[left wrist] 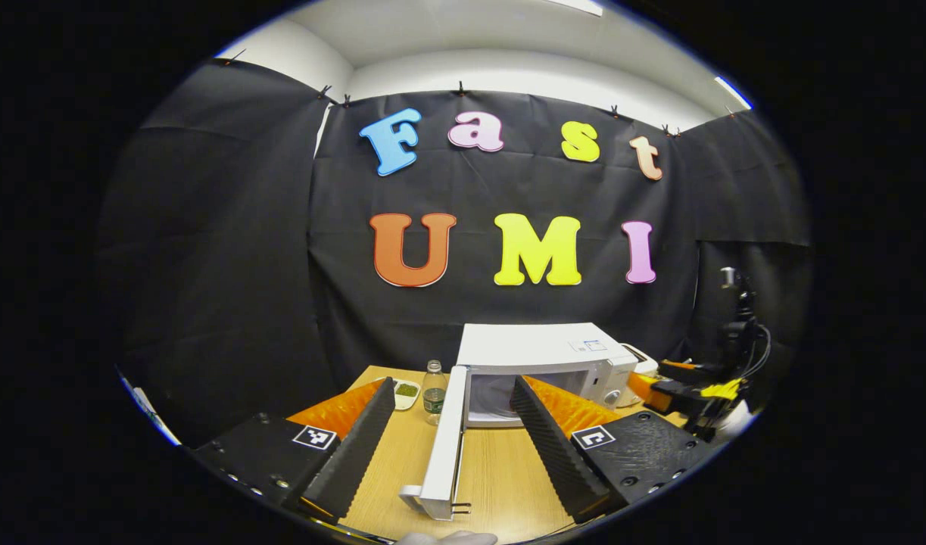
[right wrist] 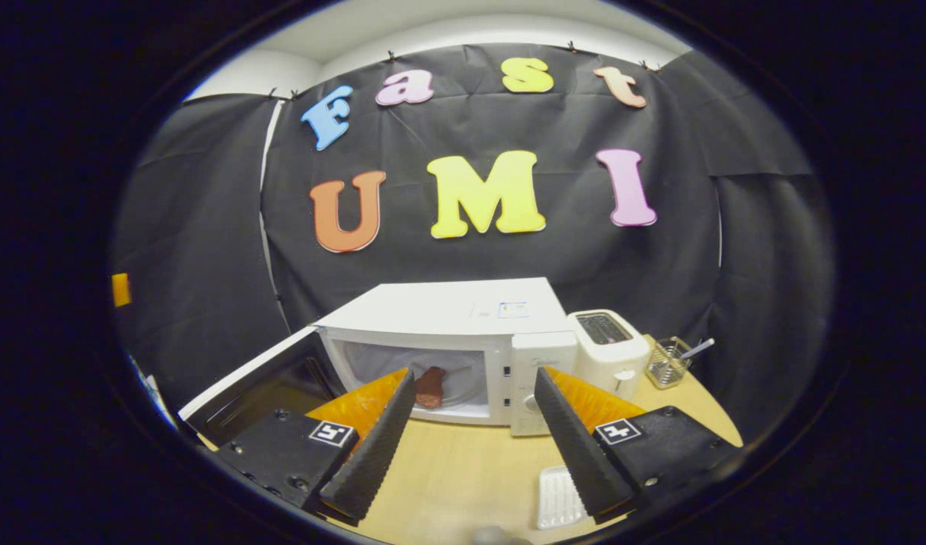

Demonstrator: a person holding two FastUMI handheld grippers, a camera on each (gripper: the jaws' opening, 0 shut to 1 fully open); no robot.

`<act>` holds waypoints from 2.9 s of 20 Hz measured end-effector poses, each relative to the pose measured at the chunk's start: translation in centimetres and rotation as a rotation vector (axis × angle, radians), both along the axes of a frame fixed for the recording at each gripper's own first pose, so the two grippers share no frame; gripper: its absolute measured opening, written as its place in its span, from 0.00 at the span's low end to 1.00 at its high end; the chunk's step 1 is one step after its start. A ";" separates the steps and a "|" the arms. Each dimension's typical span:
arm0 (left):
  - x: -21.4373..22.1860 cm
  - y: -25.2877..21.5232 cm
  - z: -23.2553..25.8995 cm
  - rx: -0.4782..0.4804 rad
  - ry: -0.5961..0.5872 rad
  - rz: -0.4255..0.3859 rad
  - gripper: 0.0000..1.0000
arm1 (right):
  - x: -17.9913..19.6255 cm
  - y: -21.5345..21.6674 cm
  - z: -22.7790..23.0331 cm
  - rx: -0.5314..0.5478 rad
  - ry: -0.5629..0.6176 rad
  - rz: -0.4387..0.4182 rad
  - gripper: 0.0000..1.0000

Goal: Open the microwave oven with the left hand, put the food in, and close the microwave oven.

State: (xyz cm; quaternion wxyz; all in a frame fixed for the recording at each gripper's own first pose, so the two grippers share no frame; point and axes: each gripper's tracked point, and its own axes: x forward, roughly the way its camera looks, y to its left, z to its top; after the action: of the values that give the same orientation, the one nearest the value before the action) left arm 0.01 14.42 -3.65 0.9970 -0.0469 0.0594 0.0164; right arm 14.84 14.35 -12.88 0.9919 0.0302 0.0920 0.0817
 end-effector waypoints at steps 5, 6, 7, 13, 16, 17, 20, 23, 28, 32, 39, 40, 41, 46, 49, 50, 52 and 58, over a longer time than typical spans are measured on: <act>0.6 0.1 0.1 0.023 -0.018 0.026 0.96 | -5.1 -6.0 3.5 -0.035 -0.024 -0.050 1.00; 0.8 0.1 0.0 0.030 -0.020 0.025 0.96 | -5.9 -7.1 4.4 -0.035 -0.042 -0.069 1.00; 0.8 -0.2 0.0 0.024 -0.026 0.014 0.96 | -6.5 -7.8 4.8 -0.033 -0.048 -0.077 0.90; 2.1 -1.8 -1.3 0.028 -0.030 -0.066 0.72 | -8.8 -10.6 6.3 -0.037 -0.043 -0.114 0.90; 2.6 -0.7 -3.0 0.038 -0.019 -0.058 0.20 | -9.3 -11.6 6.6 -0.050 -0.042 -0.134 0.90; 2.2 -0.1 -3.3 0.034 -0.016 -0.054 0.03 | -9.4 -11.8 6.5 -0.048 -0.039 -0.140 1.00; 2.6 1.3 -5.5 0.056 -0.006 -0.034 0.00 | -9.6 -12.2 6.0 -0.052 -0.019 -0.154 1.00; 2.5 3.6 -8.3 0.083 0.021 0.001 0.00 | -9.2 -11.9 4.6 -0.064 0.007 -0.166 1.00; 1.9 6.6 -14.1 0.087 0.109 0.028 0.00 | -9.3 -10.0 2.8 -0.029 0.070 -0.156 0.91; 1.9 7.3 -18.4 0.080 0.169 0.033 0.11 | -9.8 -9.4 3.6 -0.037 0.076 -0.152 1.00; 1.4 5.0 -22.0 0.017 0.235 -0.001 0.00 | -10.6 -9.2 5.0 -0.048 0.063 -0.150 0.91; 1.3 4.4 -21.9 0.019 0.230 -0.012 0.00 | -10.7 -9.2 5.1 -0.052 0.063 -0.149 1.00; 1.2 3.6 -21.9 0.018 0.231 -0.028 0.00 | -10.8 -9.3 5.0 -0.055 0.065 -0.147 1.00; 1.6 -1.4 -22.6 -0.002 0.241 -0.109 0.00 | -10.8 -10.3 4.5 -0.062 0.096 -0.143 1.00; 2.3 -4.9 -22.1 -0.012 0.233 -0.162 0.00 | -10.8 -11.5 4.4 -0.055 0.105 -0.147 1.00; 2.6 -5.8 -21.9 -0.005 0.226 -0.175 0.00 | -10.9 -12.0 4.4 -0.054 0.105 -0.148 1.00; 3.5 -7.9 -22.2 -0.008 0.233 -0.206 0.00 | -10.8 -13.3 4.4 -0.063 0.106 -0.160 1.00; 6.1 -14.5 -21.9 -0.001 0.226 -0.308 0.00 | -10.7 -17.1 4.1 -0.056 0.120 -0.205 1.00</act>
State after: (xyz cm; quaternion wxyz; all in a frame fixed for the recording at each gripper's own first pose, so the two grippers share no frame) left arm 6.07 -0.04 -25.54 0.9747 -0.0358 0.1773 -0.1312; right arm 4.15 -2.77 -8.75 0.9883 0.0164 0.1498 -0.0249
